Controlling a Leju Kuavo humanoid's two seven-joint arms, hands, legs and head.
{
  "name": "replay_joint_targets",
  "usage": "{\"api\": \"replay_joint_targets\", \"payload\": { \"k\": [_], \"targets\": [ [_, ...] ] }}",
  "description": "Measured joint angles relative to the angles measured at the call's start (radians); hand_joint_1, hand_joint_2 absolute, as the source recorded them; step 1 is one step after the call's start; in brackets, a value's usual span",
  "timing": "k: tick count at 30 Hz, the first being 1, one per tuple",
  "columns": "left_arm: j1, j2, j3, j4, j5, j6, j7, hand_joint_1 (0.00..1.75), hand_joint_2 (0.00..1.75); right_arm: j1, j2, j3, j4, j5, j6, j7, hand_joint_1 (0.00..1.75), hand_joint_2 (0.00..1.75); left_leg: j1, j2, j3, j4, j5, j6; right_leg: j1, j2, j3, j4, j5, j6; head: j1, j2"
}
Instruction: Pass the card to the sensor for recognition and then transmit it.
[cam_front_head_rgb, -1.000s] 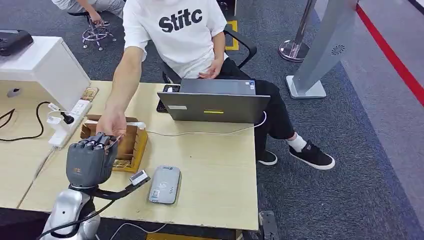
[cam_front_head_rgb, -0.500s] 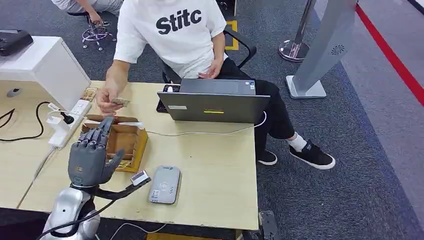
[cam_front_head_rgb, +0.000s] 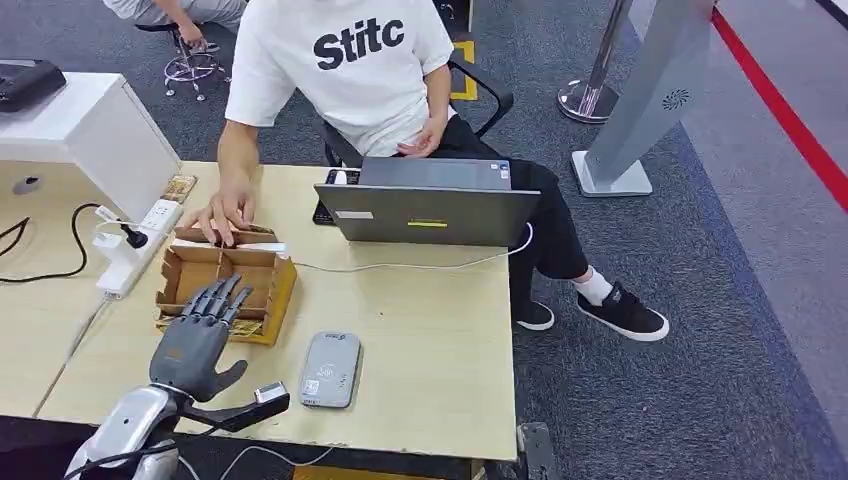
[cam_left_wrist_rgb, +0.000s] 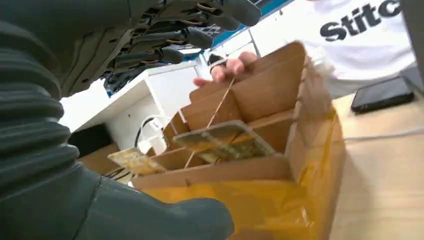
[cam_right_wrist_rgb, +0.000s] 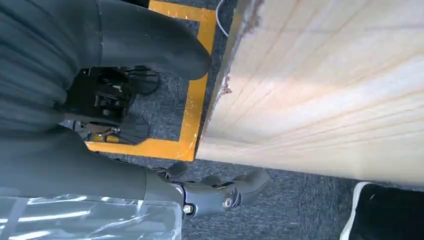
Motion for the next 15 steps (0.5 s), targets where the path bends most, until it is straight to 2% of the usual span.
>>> {"api": "replay_joint_targets", "payload": {
  "k": [4, 6, 11, 13, 15],
  "targets": [
    [0.003, 0.011, 0.000, 0.014, -0.002, -0.003, 0.011, 0.00, 1.75, 0.000, 0.000, 0.000, 0.000, 0.000, 0.000, -0.001, 0.00, 1.75, 0.000, 0.000, 0.000, 0.000, 0.000, 0.000, 0.000, 0.000, 0.000, 0.000, 0.000, 0.000, 0.000, 0.000],
    [0.006, 0.011, 0.000, 0.018, -0.009, 0.019, 0.018, 0.00, 1.75, 0.001, 0.000, 0.000, 0.000, -0.002, 0.002, -0.002, 0.00, 1.75, 0.000, 0.000, 0.000, 0.000, 0.000, 0.000, 0.000, 0.000, 0.000, 0.000, 0.000, 0.000, 0.000, 0.000],
    [0.011, 0.003, 0.006, 0.027, -0.064, 0.199, 0.029, 0.00, 1.75, 0.001, 0.000, -0.001, 0.000, -0.013, 0.013, 0.003, 0.00, 1.75, 0.000, 0.000, 0.000, 0.000, 0.000, 0.000, 0.000, 0.000, 0.000, 0.000, 0.000, 0.000, 0.000, 0.000],
    [0.011, -0.005, 0.010, 0.032, -0.084, 0.244, 0.029, 0.00, 1.75, 0.001, 0.000, -0.001, 0.000, -0.013, 0.015, 0.008, 0.00, 1.75, 0.000, 0.000, 0.000, 0.000, 0.000, 0.000, 0.000, 0.000, 0.000, 0.000, 0.000, 0.000, 0.000, 0.000],
    [0.009, -0.011, 0.010, 0.042, -0.102, 0.260, 0.029, 0.00, 1.75, 0.001, 0.000, -0.001, 0.000, -0.012, 0.018, 0.008, 0.00, 1.75, 0.000, 0.000, 0.000, 0.000, 0.000, 0.000, 0.000, 0.000, 0.000, 0.000, 0.000, 0.000, 0.000, 0.000]
  ]
}}
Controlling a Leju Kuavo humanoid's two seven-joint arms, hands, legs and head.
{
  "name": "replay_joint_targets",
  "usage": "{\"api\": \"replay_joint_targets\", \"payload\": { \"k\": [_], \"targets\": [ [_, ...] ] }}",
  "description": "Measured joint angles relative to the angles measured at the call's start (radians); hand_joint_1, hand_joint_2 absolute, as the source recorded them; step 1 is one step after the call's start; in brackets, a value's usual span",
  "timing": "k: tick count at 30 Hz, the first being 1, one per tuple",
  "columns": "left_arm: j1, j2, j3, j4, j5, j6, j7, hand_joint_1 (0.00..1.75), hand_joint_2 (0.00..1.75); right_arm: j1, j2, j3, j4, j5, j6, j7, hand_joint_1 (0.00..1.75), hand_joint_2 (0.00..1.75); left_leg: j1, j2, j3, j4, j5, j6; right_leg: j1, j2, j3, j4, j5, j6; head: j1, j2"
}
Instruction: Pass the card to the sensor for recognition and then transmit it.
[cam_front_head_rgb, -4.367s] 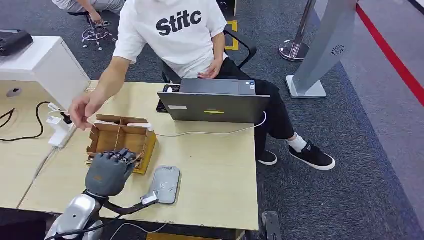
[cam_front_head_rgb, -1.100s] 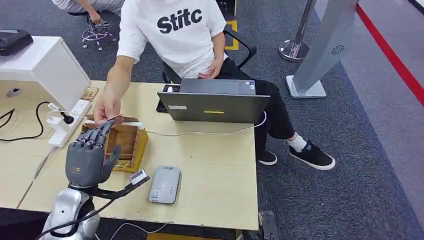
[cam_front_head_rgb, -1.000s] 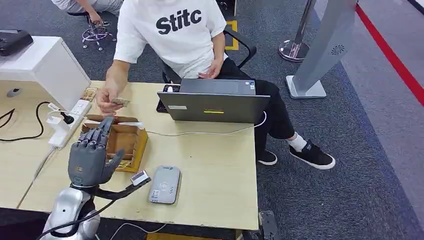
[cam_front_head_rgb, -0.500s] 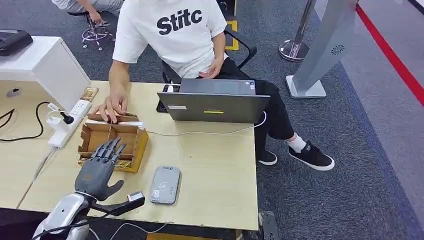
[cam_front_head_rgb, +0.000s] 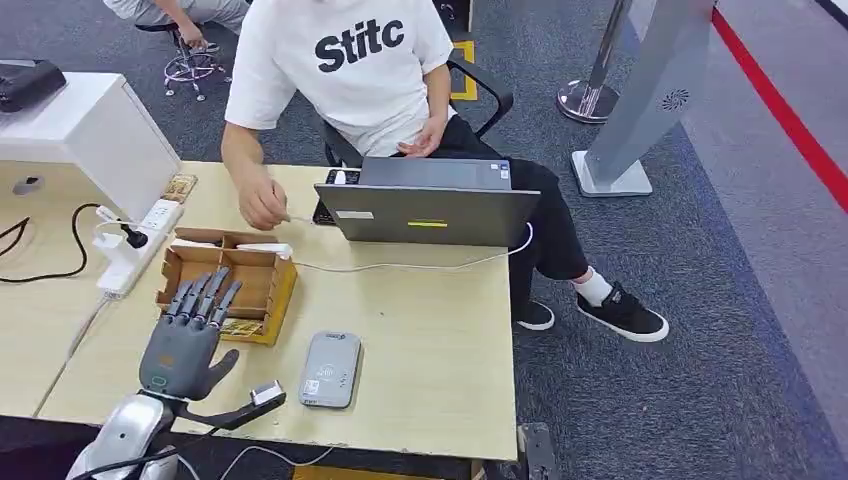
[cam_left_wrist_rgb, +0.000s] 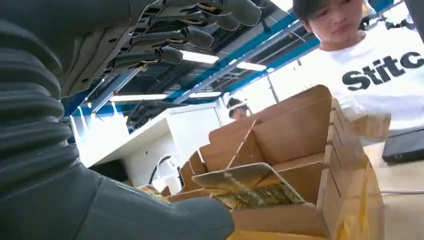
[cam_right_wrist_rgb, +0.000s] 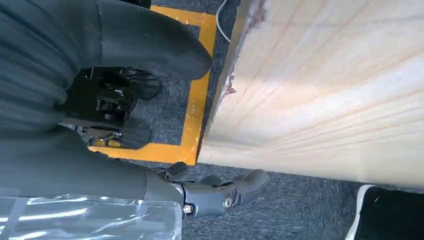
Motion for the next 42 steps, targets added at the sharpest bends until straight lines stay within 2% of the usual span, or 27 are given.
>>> {"api": "replay_joint_targets", "payload": {
  "k": [14, 19, 20, 21, 22, 23, 31, 42],
  "targets": [
    [-0.049, -0.027, -0.001, 0.129, -0.031, 0.007, -0.022, 0.00, 1.75, -0.001, 0.000, 0.001, 0.000, 0.003, 0.014, 0.007, 0.00, 1.75, 0.000, 0.000, 0.000, 0.000, 0.000, 0.000, 0.000, 0.000, 0.000, 0.000, 0.000, 0.000, 0.000, 0.000],
    [-0.064, -0.032, -0.001, 0.158, -0.018, 0.027, -0.027, 0.00, 1.75, -0.001, 0.000, 0.001, 0.000, 0.004, 0.018, 0.009, 0.00, 1.75, 0.000, 0.000, 0.000, 0.000, 0.000, 0.000, 0.000, 0.000, 0.000, 0.000, 0.000, 0.000, 0.000, 0.000],
    [-0.067, -0.032, -0.001, 0.162, -0.016, 0.031, -0.028, 0.14, 1.75, -0.001, 0.000, 0.001, 0.000, 0.004, 0.018, 0.010, 0.00, 1.75, 0.000, 0.000, 0.000, 0.000, 0.000, 0.000, 0.000, 0.000, 0.000, 0.000, 0.000, 0.000, 0.000, 0.000],
    [-0.069, -0.032, -0.001, 0.164, -0.014, 0.033, -0.030, 1.62, 1.75, -0.001, 0.000, 0.001, 0.000, 0.004, 0.018, 0.010, 0.00, 1.75, 0.000, 0.000, 0.000, 0.000, 0.000, 0.000, 0.000, 0.000, 0.000, 0.000, 0.000, 0.000, 0.000, 0.000],
    [-0.069, -0.032, -0.001, 0.167, -0.011, 0.039, -0.034, 1.62, 1.75, -0.001, 0.000, 0.001, 0.000, 0.004, 0.018, 0.010, 0.00, 1.75, 0.000, 0.000, 0.000, 0.000, 0.000, 0.000, 0.000, 0.000, 0.000, 0.000, 0.000, 0.000, 0.000, 0.000],
    [-0.070, -0.032, -0.001, 0.169, -0.007, 0.046, -0.035, 1.75, 1.75, -0.001, 0.000, 0.001, 0.000, 0.004, 0.019, 0.010, 0.00, 1.75, 0.000, 0.000, 0.000, 0.000, 0.000, 0.000, 0.000, 0.000, 0.000, 0.000, 0.000, 0.000, 0.000, 0.000],
    [-0.070, -0.034, -0.001, 0.177, 0.005, 0.088, -0.048, 1.75, 1.75, -0.001, 0.000, 0.001, 0.000, 0.002, 0.019, 0.010, 0.00, 1.75, 0.000, 0.000, 0.000, 0.000, 0.000, 0.000, 0.000, 0.000, 0.000, 0.000, 0.000, 0.000, 0.000, 0.000],
    [-0.077, -0.042, 0.000, 0.178, 0.006, 0.090, -0.048, 1.75, 1.75, -0.002, 0.000, 0.001, 0.000, 0.000, 0.019, 0.010, 0.00, 1.75, 0.000, 0.000, 0.000, 0.000, 0.000, 0.000, 0.000, 0.000, 0.000, 0.000, 0.000, 0.000, 0.000, 0.000]
  ]
}}
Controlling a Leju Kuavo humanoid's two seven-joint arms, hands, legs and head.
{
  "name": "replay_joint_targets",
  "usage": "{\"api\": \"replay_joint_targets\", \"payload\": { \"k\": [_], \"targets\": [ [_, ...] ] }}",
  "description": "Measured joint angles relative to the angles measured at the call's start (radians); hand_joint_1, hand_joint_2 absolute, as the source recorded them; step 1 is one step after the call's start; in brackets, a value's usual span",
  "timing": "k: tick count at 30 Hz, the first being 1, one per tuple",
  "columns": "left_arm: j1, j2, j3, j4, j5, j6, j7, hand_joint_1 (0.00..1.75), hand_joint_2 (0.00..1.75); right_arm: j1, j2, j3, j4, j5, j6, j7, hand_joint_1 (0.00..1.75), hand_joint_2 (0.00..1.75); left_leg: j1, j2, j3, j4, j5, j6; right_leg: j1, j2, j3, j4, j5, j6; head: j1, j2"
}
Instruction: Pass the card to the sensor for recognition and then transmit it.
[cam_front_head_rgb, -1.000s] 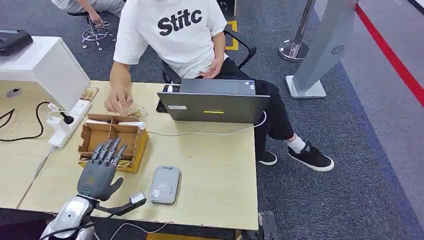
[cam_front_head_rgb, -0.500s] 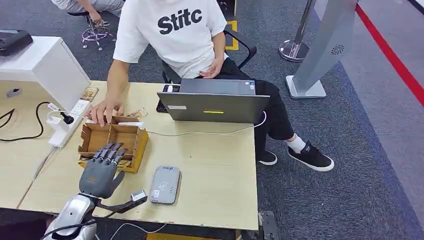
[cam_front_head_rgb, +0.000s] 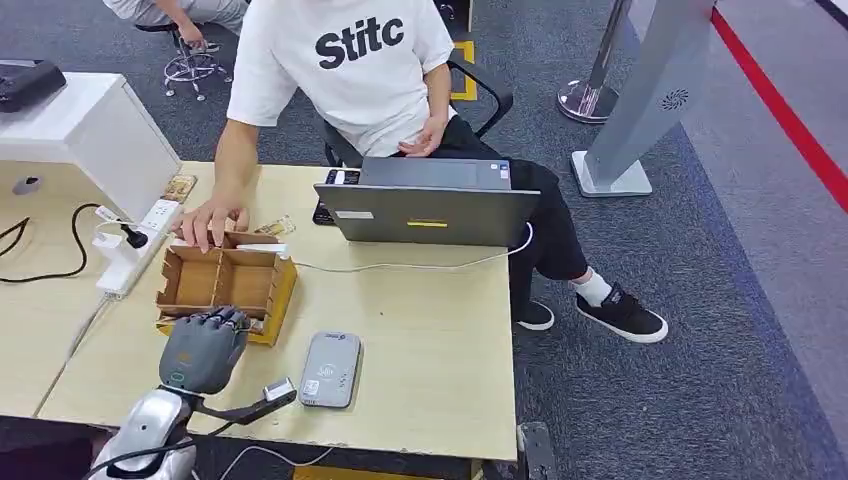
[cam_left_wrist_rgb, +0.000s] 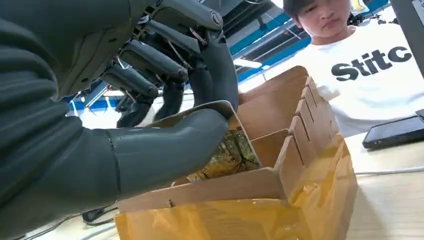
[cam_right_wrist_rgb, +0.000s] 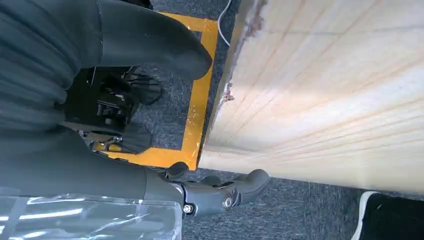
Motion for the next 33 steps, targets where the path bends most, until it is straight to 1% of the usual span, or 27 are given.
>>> {"api": "replay_joint_targets", "payload": {
  "k": [9, 13, 14, 16, 17, 20, 22, 26, 33],
  "targets": [
    [-0.009, -0.001, 0.000, 0.005, 0.001, 0.006, -0.002, 1.75, 1.75, -0.001, 0.000, 0.000, 0.000, -0.001, 0.000, 0.000, 0.00, 1.75, 0.000, 0.000, 0.000, 0.000, 0.000, 0.000, 0.000, 0.000, 0.000, 0.000, 0.000, 0.000, 0.000, 0.000],
    [-0.012, -0.008, 0.002, 0.002, 0.012, 0.056, 0.002, 1.75, 1.75, -0.001, 0.000, 0.000, 0.000, -0.002, -0.002, 0.003, 0.00, 1.75, 0.000, 0.000, 0.000, 0.000, 0.000, 0.000, 0.000, 0.000, 0.000, 0.000, 0.000, 0.000, 0.000, 0.000],
    [-0.012, -0.012, 0.006, -0.013, 0.018, 0.072, 0.005, 1.75, 1.75, -0.001, 0.000, 0.000, 0.000, -0.003, -0.003, 0.004, 0.00, 1.75, 0.000, 0.000, 0.000, 0.000, 0.000, 0.000, 0.000, 0.000, 0.000, 0.000, 0.000, 0.000, 0.000, 0.000],
    [-0.019, -0.017, 0.013, -0.053, 0.028, 0.081, 0.011, 1.75, 1.75, -0.001, 0.000, 0.000, 0.000, -0.004, -0.005, 0.005, 0.00, 1.75, 0.000, 0.000, 0.000, 0.000, 0.000, 0.000, 0.000, 0.000, 0.000, 0.000, 0.000, 0.000, 0.000, 0.000],
    [-0.026, -0.018, 0.018, -0.071, 0.042, 0.074, 0.013, 1.75, 1.75, -0.001, 0.000, 0.000, 0.000, -0.004, -0.005, 0.005, 0.00, 1.75, 0.000, 0.000, 0.000, 0.000, 0.000, 0.000, 0.000, 0.000, 0.000, 0.000, 0.000, 0.000, 0.000, 0.000],
    [-0.066, -0.018, 0.029, -0.139, 0.159, 0.013, 0.008, 1.75, 1.75, -0.001, 0.000, 0.000, 0.000, -0.007, -0.009, 0.005, 0.00, 1.75, 0.000, -0.001, 0.000, 0.000, 0.001, 0.000, 0.000, -0.001, 0.000, 0.000, 0.000, 0.000, 0.000, 0.000],
    [-0.094, -0.019, 0.036, -0.178, 0.183, -0.014, 0.008, 1.75, 1.75, -0.001, 0.000, 0.000, 0.000, -0.009, -0.008, 0.005, 0.00, 1.75, 0.000, -0.001, 0.000, 0.000, 0.001, -0.001, 0.000, -0.001, 0.000, 0.000, 0.000, 0.000, 0.000, 0.000],
    [-0.126, -0.021, 0.039, -0.219, 0.171, -0.038, 0.011, 1.75, 1.75, -0.001, 0.000, 0.000, 0.000, -0.008, -0.008, 0.006, 0.00, 1.75, 0.000, 0.000, 0.000, 0.000, 0.001, -0.001, 0.000, 0.000, 0.000, 0.000, 0.001, -0.001, 0.000, 0.000],
    [-0.131, -0.025, 0.039, -0.225, 0.151, -0.034, 0.016, 1.75, 1.75, -0.001, 0.000, 0.000, 0.000, -0.007, -0.003, 0.006, 0.00, 1.75, 0.000, 0.000, 0.000, 0.000, 0.001, -0.001, 0.000, 0.000, 0.000, 0.000, 0.001, -0.001, 0.000, 0.000]
  ]
}}
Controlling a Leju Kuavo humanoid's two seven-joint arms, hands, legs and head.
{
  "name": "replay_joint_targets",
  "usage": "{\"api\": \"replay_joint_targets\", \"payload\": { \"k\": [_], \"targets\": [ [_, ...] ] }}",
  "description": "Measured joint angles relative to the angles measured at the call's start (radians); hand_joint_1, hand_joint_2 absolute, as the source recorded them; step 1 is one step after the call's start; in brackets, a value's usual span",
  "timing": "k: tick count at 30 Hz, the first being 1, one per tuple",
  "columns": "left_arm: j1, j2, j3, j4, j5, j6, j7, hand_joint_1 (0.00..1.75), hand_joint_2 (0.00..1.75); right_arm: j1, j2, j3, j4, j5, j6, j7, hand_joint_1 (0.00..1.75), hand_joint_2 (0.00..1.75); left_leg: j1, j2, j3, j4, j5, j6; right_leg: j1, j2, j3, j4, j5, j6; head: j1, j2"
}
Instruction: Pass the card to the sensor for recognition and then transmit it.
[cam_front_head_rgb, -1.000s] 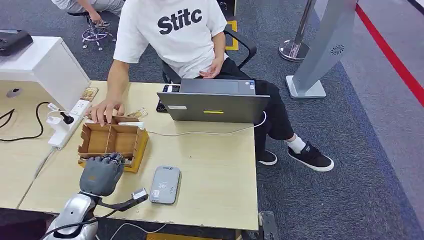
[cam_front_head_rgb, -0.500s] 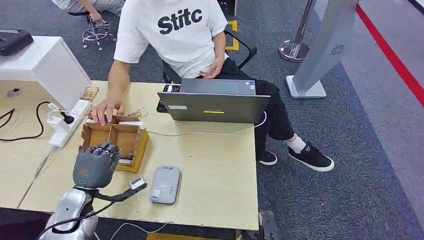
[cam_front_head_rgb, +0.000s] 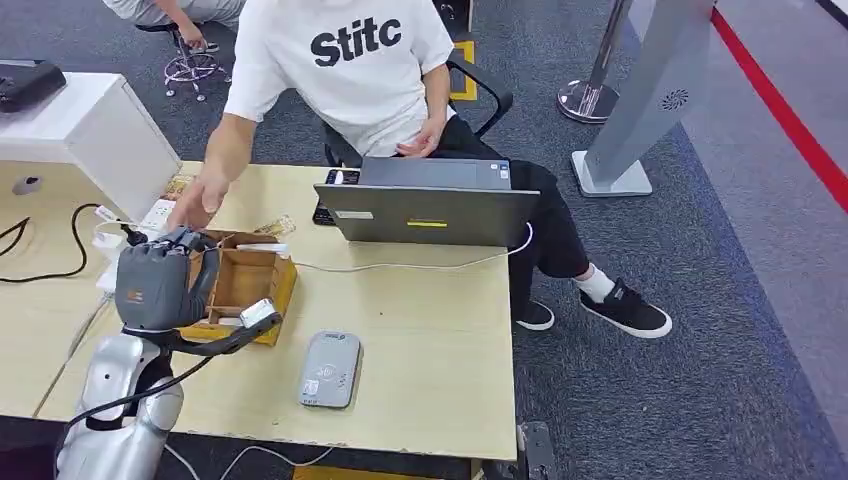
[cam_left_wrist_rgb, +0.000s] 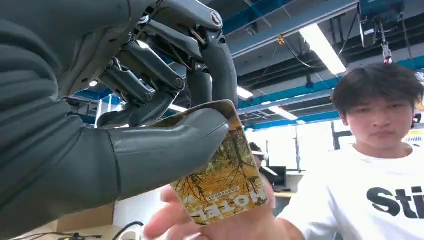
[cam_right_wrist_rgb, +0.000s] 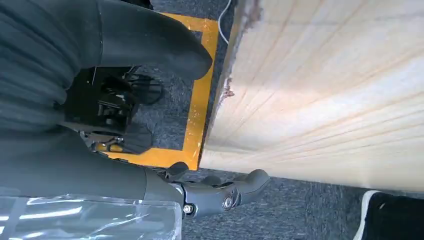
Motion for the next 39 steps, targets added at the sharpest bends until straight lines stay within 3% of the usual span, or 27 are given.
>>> {"api": "replay_joint_targets", "payload": {
  "k": [10, 11, 14, 19, 22, 25, 27, 29, 31, 32, 34, 35, 36, 39],
  "targets": [
    [0.002, 0.000, 0.002, -0.003, 0.001, 0.010, 0.007, 1.75, 1.75, 0.001, 0.000, 0.000, 0.000, 0.000, 0.007, -0.008, 0.00, 1.75, 0.000, 0.000, 0.000, 0.000, 0.000, 0.000, 0.000, 0.000, 0.000, 0.000, 0.000, 0.000, 0.000, 0.000],
    [0.002, 0.000, 0.003, -0.003, 0.001, 0.010, 0.008, 0.00, 1.75, 0.001, 0.000, 0.000, 0.000, -0.001, 0.010, -0.010, 0.00, 1.75, 0.000, 0.000, 0.000, 0.000, 0.000, 0.000, 0.000, 0.000, 0.000, 0.000, 0.000, 0.000, 0.000, 0.000],
    [0.014, 0.001, 0.004, -0.013, 0.021, 0.014, 0.008, 0.00, 1.75, 0.002, 0.000, 0.000, 0.000, -0.005, 0.018, -0.019, 0.00, 1.75, 0.000, 0.000, 0.000, 0.000, 0.000, 0.000, 0.000, 0.000, 0.000, 0.000, 0.000, 0.000, 0.000, 0.000],
    [0.070, -0.016, 0.010, -0.071, 0.079, 0.087, -0.036, 0.00, 1.75, 0.005, 0.000, -0.004, 0.000, -0.044, 0.058, -0.020, 0.00, 1.75, 0.000, 0.000, -0.001, 0.000, 0.000, 0.000, 0.000, 0.000, 0.000, 0.000, 0.000, 0.000, 0.000, 0.000],
    [0.131, -0.068, 0.032, -0.168, 0.178, 0.119, -0.173, 0.00, 1.75, 0.008, 0.000, -0.017, 0.000, -0.066, 0.070, -0.025, 0.00, 1.75, 0.000, 0.000, -0.001, 0.000, -0.001, 0.000, 0.000, 0.001, 0.000, 0.000, 0.000, 0.000, 0.000, 0.000],
    [0.217, -0.151, 0.070, -0.283, 0.383, 0.124, -0.352, 0.00, 1.75, 0.015, -0.001, -0.027, 0.000, -0.076, 0.070, -0.040, 0.00, 1.75, -0.001, 0.001, -0.001, 0.000, -0.001, 0.001, 0.000, 0.001, 0.000, -0.001, 0.000, 0.000, 0.001, 0.000],
    [0.289, -0.180, 0.075, -0.359, 0.558, 0.120, -0.409, 0.00, 1.75, 0.022, -0.001, -0.035, 0.000, -0.087, 0.068, -0.053, 0.00, 1.75, -0.001, 0.001, -0.001, 0.000, -0.002, 0.002, 0.000, 0.001, 0.000, -0.002, -0.001, 0.001, 0.000, 0.000],
    [0.357, -0.196, 0.077, -0.432, 0.851, 0.054, -0.469, 0.00, 1.75, 0.028, -0.002, -0.047, 0.000, -0.105, 0.067, -0.070, 0.00, 1.75, -0.001, 0.001, -0.001, 0.000, -0.002, 0.002, 0.000, 0.001, 0.000, -0.002, -0.001, 0.001, 0.000, 0.000],
    [0.434, -0.224, 0.108, -0.504, 1.173, -0.102, -0.520, 0.00, 1.75, 0.035, -0.003, -0.063, 0.000, -0.125, 0.075, -0.078, 0.00, 1.75, 0.000, 0.001, -0.001, 0.000, -0.003, 0.002, 0.000, 0.001, 0.000, -0.002, -0.001, 0.001, 0.000, 0.000],
    [0.465, -0.248, 0.137, -0.524, 1.294, -0.209, -0.531, 0.00, 1.75, 0.039, -0.003, -0.072, 0.000, -0.139, 0.086, -0.083, 0.00, 1.75, 0.000, 0.001, -0.001, -0.001, -0.003, 0.002, 0.000, 0.001, 0.000, -0.002, -0.002, 0.002, 0.000, 0.000],
    [0.511, -0.316, 0.262, -0.537, 1.504, -0.515, -0.516, 0.00, 1.75, 0.048, -0.005, -0.096, 0.000, -0.162, 0.110, -0.092, 0.00, 1.75, 0.000, 0.001, -0.001, -0.001, -0.003, 0.002, 0.000, 0.001, 0.000, -0.002, -0.002, 0.002, 0.000, 0.000],
    [0.526, -0.346, 0.327, -0.537, 1.552, -0.607, -0.512, 0.00, 1.75, 0.052, -0.005, -0.106, 0.000, -0.172, 0.118, -0.094, 0.00, 1.75, 0.000, 0.001, -0.001, -0.001, -0.003, 0.002, 0.000, 0.001, 0.000, -0.002, -0.002, 0.002, 0.000, 0.000],
    [0.538, -0.367, 0.380, -0.534, 1.579, -0.643, -0.505, 0.00, 1.75, 0.057, -0.006, -0.114, 0.000, -0.180, 0.127, -0.098, 0.00, 1.75, 0.000, 0.001, -0.001, -0.001, -0.003, 0.002, 0.000, 0.001, 0.000, -0.002, -0.002, 0.002, 0.000, 0.000],
    [0.558, -0.407, 0.513, -0.487, 1.591, -0.663, -0.509, 0.00, 1.75, 0.067, -0.007, -0.145, 0.001, -0.207, 0.163, -0.108, 0.00, 1.75, 0.000, 0.001, -0.001, -0.001, -0.003, 0.002, 0.000, 0.000, 0.000, -0.002, -0.002, 0.002, 0.000, 0.000]
  ]
}}
